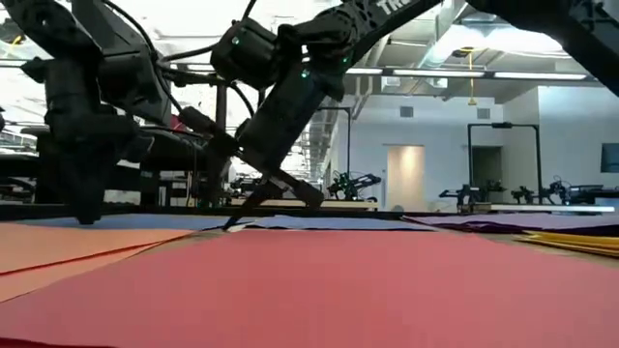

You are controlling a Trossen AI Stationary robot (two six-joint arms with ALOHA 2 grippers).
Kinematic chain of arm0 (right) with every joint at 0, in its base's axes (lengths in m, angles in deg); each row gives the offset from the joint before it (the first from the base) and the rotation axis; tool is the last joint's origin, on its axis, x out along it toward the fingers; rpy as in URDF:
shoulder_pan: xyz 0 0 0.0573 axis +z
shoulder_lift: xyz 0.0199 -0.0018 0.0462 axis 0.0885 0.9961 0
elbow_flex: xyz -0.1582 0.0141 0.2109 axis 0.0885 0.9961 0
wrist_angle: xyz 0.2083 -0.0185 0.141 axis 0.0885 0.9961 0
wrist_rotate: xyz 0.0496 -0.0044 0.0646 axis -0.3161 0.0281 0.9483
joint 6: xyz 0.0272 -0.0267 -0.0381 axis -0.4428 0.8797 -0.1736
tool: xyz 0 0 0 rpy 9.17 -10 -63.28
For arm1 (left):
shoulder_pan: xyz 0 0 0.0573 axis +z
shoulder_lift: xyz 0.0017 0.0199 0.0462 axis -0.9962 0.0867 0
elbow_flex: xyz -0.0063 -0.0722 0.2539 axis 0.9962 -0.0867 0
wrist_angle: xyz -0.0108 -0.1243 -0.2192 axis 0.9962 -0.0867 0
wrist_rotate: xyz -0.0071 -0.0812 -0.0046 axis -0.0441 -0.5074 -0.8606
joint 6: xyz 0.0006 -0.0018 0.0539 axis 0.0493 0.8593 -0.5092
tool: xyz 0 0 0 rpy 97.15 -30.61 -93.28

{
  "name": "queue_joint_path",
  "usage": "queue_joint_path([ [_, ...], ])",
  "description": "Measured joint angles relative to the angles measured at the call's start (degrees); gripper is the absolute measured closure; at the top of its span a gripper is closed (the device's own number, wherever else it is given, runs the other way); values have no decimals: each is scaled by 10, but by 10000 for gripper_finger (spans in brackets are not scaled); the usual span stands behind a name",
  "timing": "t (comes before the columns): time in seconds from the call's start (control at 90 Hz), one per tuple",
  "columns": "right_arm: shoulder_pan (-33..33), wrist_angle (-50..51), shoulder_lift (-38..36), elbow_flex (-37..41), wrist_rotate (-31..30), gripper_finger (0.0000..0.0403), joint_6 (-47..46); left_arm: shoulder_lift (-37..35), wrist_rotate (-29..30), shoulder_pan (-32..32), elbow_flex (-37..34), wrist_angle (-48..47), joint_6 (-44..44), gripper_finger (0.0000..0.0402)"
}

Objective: Organize paper
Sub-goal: Stack the blue paper on the top center blue papers

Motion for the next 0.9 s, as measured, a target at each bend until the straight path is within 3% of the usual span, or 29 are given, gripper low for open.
queue_joint_path([
  [0.278, -11, -43, 4, 2, 0, 266, 33, 11, -18, 0, -1, 23, 0, 283],
  [0.6, -25, -242, 7, 3, 33, 266, 126, 11, -19, 0, -2, 22, -11, 283],
  [0.9, -26, -133, 8, 4, 39, 266, 116, 11, -28, 0, -2, 22, -14, 283],
])
